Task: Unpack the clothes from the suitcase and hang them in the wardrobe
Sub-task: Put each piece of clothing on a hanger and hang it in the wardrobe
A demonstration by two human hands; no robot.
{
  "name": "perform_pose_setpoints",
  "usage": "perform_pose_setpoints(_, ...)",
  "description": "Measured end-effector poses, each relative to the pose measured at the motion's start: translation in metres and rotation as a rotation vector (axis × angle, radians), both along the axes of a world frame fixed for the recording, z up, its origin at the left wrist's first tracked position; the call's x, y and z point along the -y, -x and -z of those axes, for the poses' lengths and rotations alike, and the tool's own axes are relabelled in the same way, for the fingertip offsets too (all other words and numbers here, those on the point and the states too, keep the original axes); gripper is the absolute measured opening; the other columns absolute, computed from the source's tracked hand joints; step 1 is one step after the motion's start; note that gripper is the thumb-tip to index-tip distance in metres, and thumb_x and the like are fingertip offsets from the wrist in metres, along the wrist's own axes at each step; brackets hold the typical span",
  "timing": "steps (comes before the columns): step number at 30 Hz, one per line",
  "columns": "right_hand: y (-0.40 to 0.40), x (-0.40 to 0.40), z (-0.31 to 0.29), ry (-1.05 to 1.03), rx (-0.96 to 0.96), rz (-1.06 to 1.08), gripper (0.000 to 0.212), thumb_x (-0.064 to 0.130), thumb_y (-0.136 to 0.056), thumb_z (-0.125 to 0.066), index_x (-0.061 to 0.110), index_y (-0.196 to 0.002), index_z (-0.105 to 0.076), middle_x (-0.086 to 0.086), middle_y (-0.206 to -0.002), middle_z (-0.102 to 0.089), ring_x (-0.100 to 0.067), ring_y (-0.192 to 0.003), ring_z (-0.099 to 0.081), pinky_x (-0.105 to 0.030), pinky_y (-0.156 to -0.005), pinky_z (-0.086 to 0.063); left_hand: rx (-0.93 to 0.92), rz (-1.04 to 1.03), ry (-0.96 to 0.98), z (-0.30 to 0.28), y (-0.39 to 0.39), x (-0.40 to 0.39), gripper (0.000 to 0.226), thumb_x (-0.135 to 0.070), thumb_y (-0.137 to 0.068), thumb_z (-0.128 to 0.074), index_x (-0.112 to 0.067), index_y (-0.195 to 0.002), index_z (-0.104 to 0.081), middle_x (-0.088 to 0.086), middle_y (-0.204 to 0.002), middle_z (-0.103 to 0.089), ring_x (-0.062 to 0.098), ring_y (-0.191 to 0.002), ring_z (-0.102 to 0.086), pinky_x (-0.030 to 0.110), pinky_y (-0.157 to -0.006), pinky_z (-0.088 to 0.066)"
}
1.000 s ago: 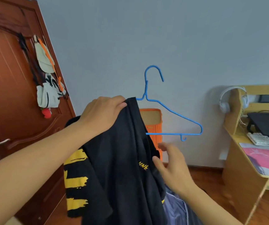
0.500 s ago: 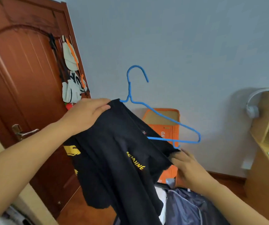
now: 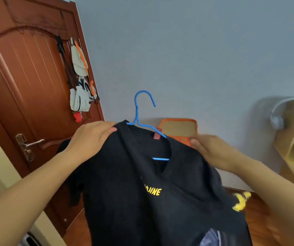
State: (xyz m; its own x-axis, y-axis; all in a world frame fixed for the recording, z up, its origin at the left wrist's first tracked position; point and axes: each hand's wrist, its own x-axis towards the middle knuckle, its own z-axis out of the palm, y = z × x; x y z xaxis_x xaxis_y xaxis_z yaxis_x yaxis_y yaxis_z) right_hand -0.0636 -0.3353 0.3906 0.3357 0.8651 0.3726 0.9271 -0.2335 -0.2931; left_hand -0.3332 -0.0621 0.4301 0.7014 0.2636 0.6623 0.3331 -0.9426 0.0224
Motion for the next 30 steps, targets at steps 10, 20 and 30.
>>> perform_pose_setpoints(10,0.010,-0.018,-0.010,-0.367,0.174,0.137,0.035,0.047,-0.101,-0.032,0.022,-0.096,-0.057,-0.011,-0.079,-0.067,-0.042,-0.077,-0.063,-0.037,-0.061,-0.040,0.302,-0.273,-0.069,0.011,-0.009,0.032,0.041,-0.043,-0.102,-0.053,-0.022,-0.138,-0.058,0.007,-0.122,-0.056,0.028,-0.111,-0.053,0.045,-0.091,-0.045)
perform_pose_setpoints(20,-0.028,0.018,-0.017,-0.269,0.097,0.083,0.030,0.062,-0.097,-0.033,0.051,-0.070,-0.040,0.007,-0.052,-0.043,-0.019,-0.053,-0.044,-0.033,-0.052,-0.039,0.293,-0.321,0.449,0.052,0.046,-0.040,0.024,-0.027,-0.108,-0.042,-0.026,-0.103,-0.066,0.009,-0.088,-0.068,0.033,-0.084,-0.061,0.044,-0.078,-0.048)
perform_pose_setpoints(30,-0.009,0.002,0.002,-0.145,-0.033,0.054,0.051,0.061,-0.097,-0.029,0.021,-0.068,-0.042,-0.002,-0.060,-0.053,-0.016,-0.062,-0.052,-0.039,-0.064,-0.043,0.054,0.206,0.621,0.023,-0.013,0.062,0.042,-0.056,-0.102,-0.040,-0.035,-0.132,-0.061,-0.011,-0.116,-0.072,0.007,-0.109,-0.067,0.030,-0.096,-0.051)
